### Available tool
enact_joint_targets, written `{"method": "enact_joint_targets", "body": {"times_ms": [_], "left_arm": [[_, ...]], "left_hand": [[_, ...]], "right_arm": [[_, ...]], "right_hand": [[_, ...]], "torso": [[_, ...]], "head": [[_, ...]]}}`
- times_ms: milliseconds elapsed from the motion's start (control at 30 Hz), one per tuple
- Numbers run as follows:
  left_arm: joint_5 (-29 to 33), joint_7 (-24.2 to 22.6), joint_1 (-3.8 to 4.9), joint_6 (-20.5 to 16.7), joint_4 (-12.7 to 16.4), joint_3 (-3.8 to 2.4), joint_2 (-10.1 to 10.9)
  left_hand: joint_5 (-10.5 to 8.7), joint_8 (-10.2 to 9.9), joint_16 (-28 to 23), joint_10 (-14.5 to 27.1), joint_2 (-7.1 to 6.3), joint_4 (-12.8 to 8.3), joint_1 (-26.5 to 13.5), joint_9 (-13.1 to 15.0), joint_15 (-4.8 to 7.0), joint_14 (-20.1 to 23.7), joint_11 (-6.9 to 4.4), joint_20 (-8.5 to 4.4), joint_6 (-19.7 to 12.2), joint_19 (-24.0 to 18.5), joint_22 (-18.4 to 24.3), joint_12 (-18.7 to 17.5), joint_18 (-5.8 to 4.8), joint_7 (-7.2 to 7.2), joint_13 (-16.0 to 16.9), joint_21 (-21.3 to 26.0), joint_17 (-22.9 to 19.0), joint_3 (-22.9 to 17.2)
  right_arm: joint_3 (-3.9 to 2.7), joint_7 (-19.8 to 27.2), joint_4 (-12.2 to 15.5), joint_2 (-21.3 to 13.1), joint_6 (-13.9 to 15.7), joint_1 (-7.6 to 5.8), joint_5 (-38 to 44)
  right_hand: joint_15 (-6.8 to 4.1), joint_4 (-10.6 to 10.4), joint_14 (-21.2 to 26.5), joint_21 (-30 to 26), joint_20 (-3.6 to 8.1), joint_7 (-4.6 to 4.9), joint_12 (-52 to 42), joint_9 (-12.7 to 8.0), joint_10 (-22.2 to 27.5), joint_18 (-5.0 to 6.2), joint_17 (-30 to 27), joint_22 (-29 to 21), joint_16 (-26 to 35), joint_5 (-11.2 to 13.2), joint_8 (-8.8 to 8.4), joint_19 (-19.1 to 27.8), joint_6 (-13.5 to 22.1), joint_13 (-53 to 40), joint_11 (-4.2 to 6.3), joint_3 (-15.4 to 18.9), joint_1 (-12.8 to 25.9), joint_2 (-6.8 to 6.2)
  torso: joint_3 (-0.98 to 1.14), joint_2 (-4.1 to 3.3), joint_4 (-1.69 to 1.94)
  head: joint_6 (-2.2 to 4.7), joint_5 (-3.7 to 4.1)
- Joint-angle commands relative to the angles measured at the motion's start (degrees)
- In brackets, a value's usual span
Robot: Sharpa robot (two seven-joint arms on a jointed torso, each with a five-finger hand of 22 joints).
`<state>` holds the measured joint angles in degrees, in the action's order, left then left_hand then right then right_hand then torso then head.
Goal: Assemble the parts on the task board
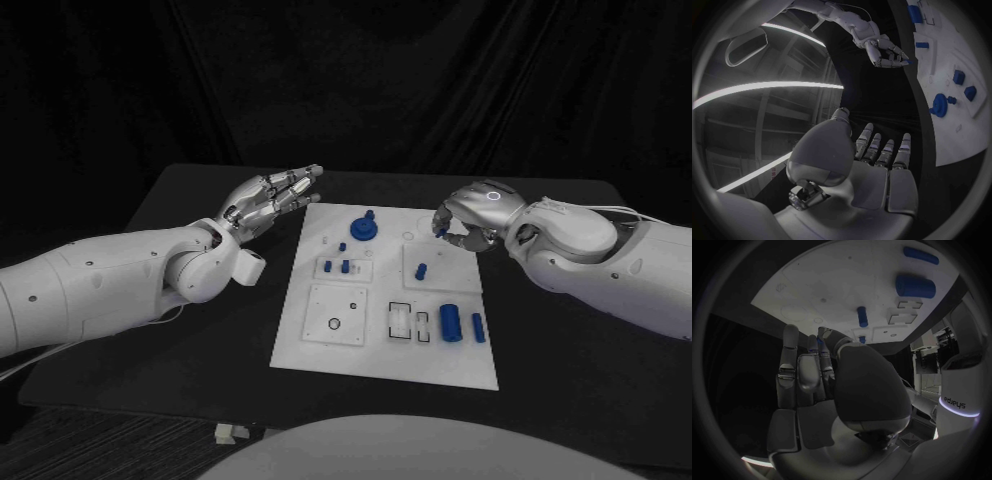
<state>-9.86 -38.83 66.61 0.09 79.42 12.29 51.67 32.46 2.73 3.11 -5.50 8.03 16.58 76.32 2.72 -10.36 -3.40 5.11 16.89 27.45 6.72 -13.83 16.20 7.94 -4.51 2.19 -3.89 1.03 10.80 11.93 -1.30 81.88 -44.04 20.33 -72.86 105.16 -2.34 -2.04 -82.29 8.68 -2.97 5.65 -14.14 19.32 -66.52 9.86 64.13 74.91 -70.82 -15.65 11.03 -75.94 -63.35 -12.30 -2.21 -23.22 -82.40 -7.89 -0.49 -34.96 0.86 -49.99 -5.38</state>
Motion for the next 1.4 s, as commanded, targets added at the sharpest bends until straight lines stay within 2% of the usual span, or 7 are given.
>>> {"method": "enact_joint_targets", "body": {"times_ms": [33,233,467,767,933,1100,1400], "left_arm": [[0.37,-9.69,-0.10,0.67,-0.03,-0.06,-0.12],[0.37,-9.44,-0.14,0.58,0.02,-0.06,-0.19],[0.38,-9.30,-0.16,0.23,0.28,-0.06,-0.09],[0.38,-10.34,-0.16,-0.52,0.58,-0.06,-0.06],[0.38,-10.75,-0.16,-0.79,0.81,-0.06,-0.20],[0.38,-10.79,-0.17,-1.42,1.14,-0.06,-0.23],[0.38,-10.48,-0.18,-1.68,1.11,-0.06,-0.25]], "left_hand": [[0.18,0.30,0.28,-0.36,0.10,-0.11,0.68,0.09,-0.32,-0.13,0.14,0.06,0.24,0.27,0.12,0.36,-0.83,-0.18,0.09,-0.12,0.09,-0.09],[0.01,0.33,0.46,-0.57,0.20,-0.03,0.98,0.10,-0.28,-0.30,0.30,0.03,0.39,0.35,0.07,0.66,-1.04,-0.37,0.14,-0.15,0.14,-0.15],[-0.39,0.32,0.54,-0.78,0.28,0.08,1.16,0.10,-0.22,-0.34,0.75,0.03,0.41,0.36,0.23,0.86,-1.32,-0.45,0.17,-0.13,0.15,-0.10],[-1.49,0.53,0.76,-1.72,0.15,0.19,1.05,0.20,0.64,-0.46,0.72,-0.08,1.50,0.26,0.75,1.87,-1.84,-1.16,0.28,-0.02,0.17,0.45],[-2.08,0.47,-0.05,-1.82,-0.03,0.14,1.85,0.15,2.92,0.75,-0.16,-0.38,1.41,-1.37,3.06,1.74,-2.00,-1.70,0.24,0.90,-0.07,0.88],[-2.45,0.27,-0.57,-1.71,0.12,0.15,1.96,0.04,3.05,1.57,-1.59,-1.02,0.60,-4.33,7.35,1.18,-2.21,-0.91,0.18,2.53,-0.22,1.40],[-2.54,0.22,-0.53,-1.27,0.29,0.15,1.98,0.02,2.84,1.64,-1.07,-1.07,0.46,-4.45,7.31,0.63,-1.98,-1.10,0.11,2.58,-0.22,1.55]], "right_arm": [[-0.05,-2.82,2.58,-0.40,-0.59,-0.68,0.10],[-0.05,-5.07,9.02,0.16,-5.00,-1.78,1.23],[-0.05,-5.91,11.48,3.41,-9.51,-1.99,2.44],[-0.05,-6.13,11.71,7.73,-11.81,-1.61,4.43],[-0.05,-6.10,10.82,10.10,-12.69,-0.54,5.02],[-0.05,-5.93,9.85,11.52,-13.25,0.78,5.16],[-0.05,-5.84,9.24,12.19,-12.74,2.62,5.22]], "right_hand": [[0.34,0.34,-0.04,0.22,-0.24,0.17,0.29,-0.10,-0.53,0.35,0.01,1.48,0.15,0.32,-0.26,0.18,-0.42,0.14,-0.08,-0.01,-0.08,0.39],[0.59,0.43,-0.37,0.36,-0.36,0.45,0.71,-0.43,-0.74,0.34,0.48,1.49,-0.29,0.50,-0.87,0.07,-0.16,0.38,-0.28,-0.11,-0.21,0.39],[0.65,0.63,-0.27,0.43,-0.40,0.53,0.83,-0.58,-0.92,0.35,-0.09,1.50,0.11,0.41,-1.09,0.04,-0.18,0.46,-0.31,-0.23,-0.47,0.43],[0.60,0.87,-0.20,0.49,-0.40,0.62,1.08,-0.79,-0.90,0.38,-0.31,1.51,0.28,0.35,-1.42,0.11,-0.14,0.57,-0.33,-0.30,-0.71,0.41],[0.60,1.07,-0.28,0.55,-0.39,0.65,1.10,-0.89,-1.09,0.40,-0.13,1.53,0.14,0.38,-1.53,0.11,-0.26,0.58,-0.33,-0.29,-0.88,0.38],[0.59,1.10,-0.26,0.57,-0.39,0.66,1.13,-0.92,-1.10,0.40,-0.23,1.53,0.21,0.41,-1.58,0.11,-0.26,0.59,-0.34,-0.28,-0.90,0.36],[0.56,1.23,-0.18,0.67,-0.39,0.73,1.42,-1.19,-0.99,0.41,-0.51,1.53,0.41,0.88,-1.97,0.14,-0.18,0.71,-0.43,-0.19,-0.92,0.34]], "torso": [[0.00,-0.02,0.02],[-0.02,-0.01,0.02],[0.00,0.02,-0.03],[-0.01,0.01,0.10],[-0.01,0.05,0.09],[0.01,-0.06,0.09],[0.03,-0.06,0.02]], "head": [[-0.01,-0.15],[-0.01,-1.12],[-0.01,-1.82],[-0.01,-2.40],[-0.01,-2.89],[-0.01,-2.97],[-0.01,-3.17]]}}
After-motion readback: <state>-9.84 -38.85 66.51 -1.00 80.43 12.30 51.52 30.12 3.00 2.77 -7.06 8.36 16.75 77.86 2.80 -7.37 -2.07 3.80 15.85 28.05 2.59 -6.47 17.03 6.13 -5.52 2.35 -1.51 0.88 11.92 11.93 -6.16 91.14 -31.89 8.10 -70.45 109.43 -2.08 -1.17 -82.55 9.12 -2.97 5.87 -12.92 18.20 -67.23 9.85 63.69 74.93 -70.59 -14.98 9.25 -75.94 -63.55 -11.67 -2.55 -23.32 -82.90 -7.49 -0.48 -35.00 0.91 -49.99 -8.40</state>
